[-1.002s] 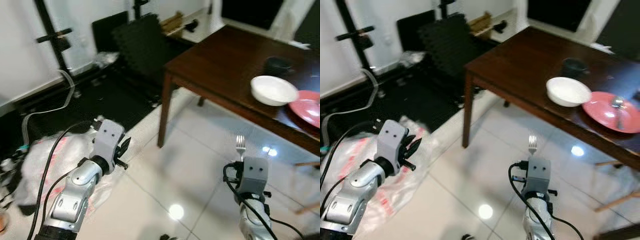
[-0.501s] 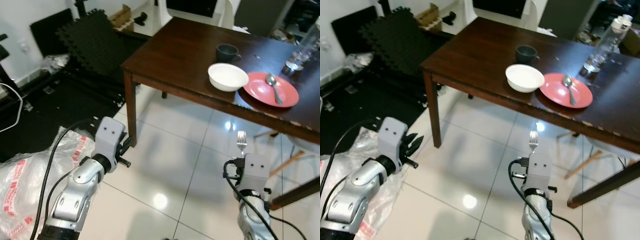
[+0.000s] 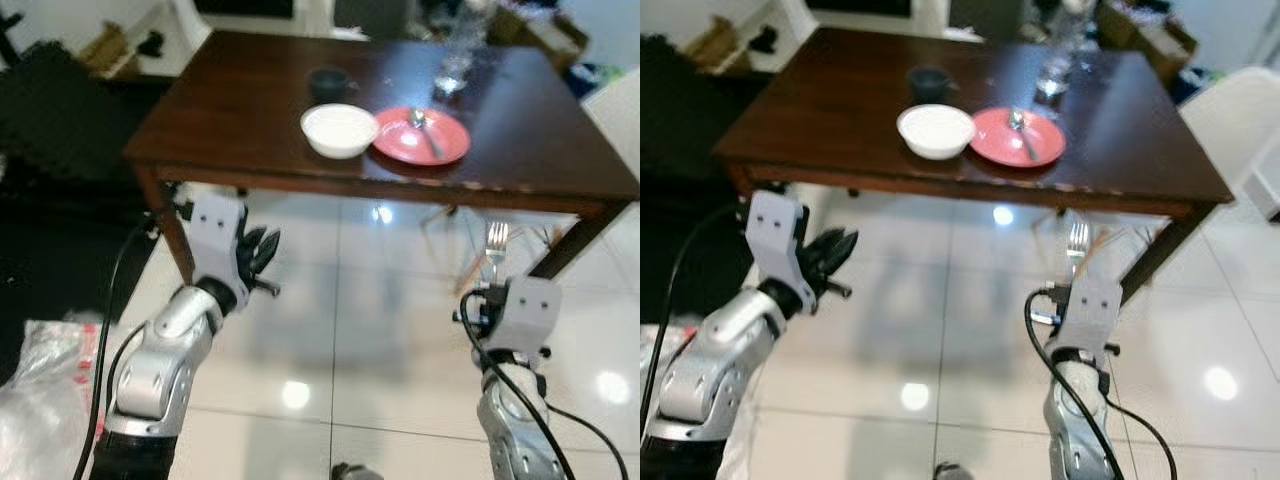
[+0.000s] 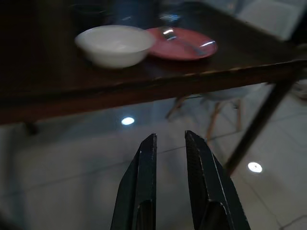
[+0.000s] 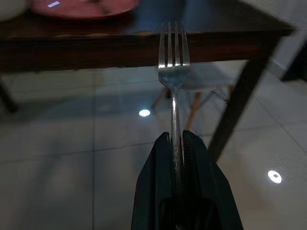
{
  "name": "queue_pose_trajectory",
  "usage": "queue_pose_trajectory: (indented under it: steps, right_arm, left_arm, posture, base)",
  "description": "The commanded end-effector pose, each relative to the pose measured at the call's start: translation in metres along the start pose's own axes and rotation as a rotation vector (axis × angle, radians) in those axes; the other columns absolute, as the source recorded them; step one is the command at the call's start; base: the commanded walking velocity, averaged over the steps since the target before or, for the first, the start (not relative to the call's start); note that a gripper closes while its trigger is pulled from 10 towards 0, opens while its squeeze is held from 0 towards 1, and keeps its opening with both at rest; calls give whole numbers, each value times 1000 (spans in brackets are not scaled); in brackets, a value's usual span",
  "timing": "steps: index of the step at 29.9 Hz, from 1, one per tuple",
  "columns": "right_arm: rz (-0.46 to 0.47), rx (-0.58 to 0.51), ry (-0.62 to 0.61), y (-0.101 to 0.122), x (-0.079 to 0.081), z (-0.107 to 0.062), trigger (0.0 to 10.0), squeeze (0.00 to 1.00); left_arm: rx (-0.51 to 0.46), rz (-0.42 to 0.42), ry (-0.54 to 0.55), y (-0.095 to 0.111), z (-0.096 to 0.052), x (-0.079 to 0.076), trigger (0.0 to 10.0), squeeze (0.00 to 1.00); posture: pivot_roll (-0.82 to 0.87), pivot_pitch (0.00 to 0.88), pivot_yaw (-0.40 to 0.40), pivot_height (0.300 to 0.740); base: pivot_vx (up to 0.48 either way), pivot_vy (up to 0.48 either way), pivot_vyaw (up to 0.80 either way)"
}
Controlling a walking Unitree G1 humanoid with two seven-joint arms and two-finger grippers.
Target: Setting the table
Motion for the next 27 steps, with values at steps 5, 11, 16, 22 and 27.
queue_pose_trajectory:
  steps: [5, 11, 16, 22, 27]
  right_arm:
    - [57, -105, -48, 41, -11, 8, 9608, 0]
    - [180, -316, 11, 114, -2, 8, 10000, 0]
    - [221, -370, 67, 135, 10, 3, 10000, 0]
    - [238, -354, 122, 132, 22, 1, 10000, 0]
    - [231, -337, 128, 128, 24, 1, 10000, 0]
  left_arm:
    - [-69, 25, -12, 23, 5, -8, 10000, 0]
    - [-190, 120, -13, 56, 13, -15, 10000, 0]
    - [-239, 151, 10, 69, 17, -17, 10000, 0]
    - [-240, 142, 35, 67, 18, -14, 10000, 0]
    - [-240, 142, 32, 65, 19, -15, 10000, 0]
  posture:
    - [-56, 70, 76, 740]
    - [-64, 65, 79, 740]
    - [-66, 60, 81, 740]
    - [-63, 55, 80, 740]
    - [-64, 54, 81, 740]
  base:
    - [0, 0, -800]
    - [52, 0, -265]
    - [446, 0, 0]
    - [480, 0, 0]
    - [480, 0, 0]
Point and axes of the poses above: a point about 5 cm out from each wrist's last joint towards the gripper, its own z axis pointing out of the wrist towards the gripper, its own y axis along the axis of the wrist's last joint, x = y × z, the point moved 6 cm from there along z, pointing out of the wrist towards the gripper, and after that the axes turned 8 degrees about -z, right-handed, at the moved point
